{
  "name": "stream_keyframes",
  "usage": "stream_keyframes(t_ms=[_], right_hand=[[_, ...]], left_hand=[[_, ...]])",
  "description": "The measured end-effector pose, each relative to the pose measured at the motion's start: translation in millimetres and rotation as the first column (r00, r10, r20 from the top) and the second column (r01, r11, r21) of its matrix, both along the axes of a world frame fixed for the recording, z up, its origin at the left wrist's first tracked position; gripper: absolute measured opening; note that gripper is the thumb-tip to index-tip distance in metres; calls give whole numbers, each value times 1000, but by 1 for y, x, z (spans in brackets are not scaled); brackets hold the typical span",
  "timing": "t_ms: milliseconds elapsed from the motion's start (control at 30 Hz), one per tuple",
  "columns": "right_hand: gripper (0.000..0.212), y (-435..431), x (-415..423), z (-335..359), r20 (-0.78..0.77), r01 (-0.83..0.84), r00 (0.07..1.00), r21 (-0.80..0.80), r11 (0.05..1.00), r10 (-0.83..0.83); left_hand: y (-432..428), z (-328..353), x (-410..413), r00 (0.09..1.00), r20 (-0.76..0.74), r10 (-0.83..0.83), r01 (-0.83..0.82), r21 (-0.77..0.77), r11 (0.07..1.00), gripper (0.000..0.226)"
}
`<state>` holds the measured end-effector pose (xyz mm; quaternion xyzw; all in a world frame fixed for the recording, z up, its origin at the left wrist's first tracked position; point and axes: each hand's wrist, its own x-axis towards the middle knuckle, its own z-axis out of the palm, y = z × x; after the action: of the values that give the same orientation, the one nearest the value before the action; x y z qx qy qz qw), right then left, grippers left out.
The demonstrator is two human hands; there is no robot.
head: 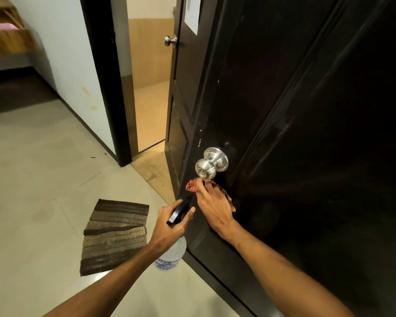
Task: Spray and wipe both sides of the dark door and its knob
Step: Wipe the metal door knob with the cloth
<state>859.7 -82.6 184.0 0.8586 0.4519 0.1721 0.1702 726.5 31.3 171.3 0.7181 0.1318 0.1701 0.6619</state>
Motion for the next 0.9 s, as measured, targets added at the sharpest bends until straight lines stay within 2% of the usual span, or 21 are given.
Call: stream_keyframes(t_ms=[67, 133, 200, 267, 367, 467, 533, 633, 767, 833, 900], right_hand=[[34, 19, 6, 22, 14, -2, 1000, 78, 997, 0], [39, 32, 5, 29, 56, -4, 998, 65, 998, 1], [45, 30, 1, 14, 90, -21, 996, -35, 999, 24], [57, 18, -4, -12, 21, -26, 999, -170, 985, 30], [51, 1, -6, -26, -45, -13, 999, -305, 952, -1], [34, -17, -2, 4, -10, -4, 1000, -300, 954, 1], [32, -30, 1, 30, 41, -25, 999, -246, 969, 36], [35, -53, -2, 52, 98, -50, 993, -125, 991, 62], [47, -56, -13, 60, 80, -41, 995, -244, 969, 62], [51, -61, -11, 95, 142, -24, 988, -223, 975, 57], [49, -65, -5, 128, 217, 6, 976, -129, 992, 22]], left_hand=[[9, 4, 2, 1000, 2, 19, -19, 2, 1000, 13], [16, 3, 2, 999, 1, 42, -42, 8, 999, 16], [17, 0, 0, 999, 4, 43, -43, 15, 999, 15], [18, 1, -1, 999, 20, 39, -39, 28, 999, 12], [26, 4, -1, 999, 19, 41, -42, 31, 999, 10], [28, 6, -3, 999, 7, 35, -36, 28, 999, 11], [23, 6, -6, 1000, 1, 28, -28, 16, 999, 12], [8, 12, -8, 999, 37, 7, -7, -15, 1000, 15], [-9, 19, -6, 999, 49, -4, 5, -24, 1000, 15], [-17, 31, -4, 996, 92, -21, 23, -17, 1000, 15], [-23, 40, 0, 993, 108, -39, 41, -13, 999, 17]])
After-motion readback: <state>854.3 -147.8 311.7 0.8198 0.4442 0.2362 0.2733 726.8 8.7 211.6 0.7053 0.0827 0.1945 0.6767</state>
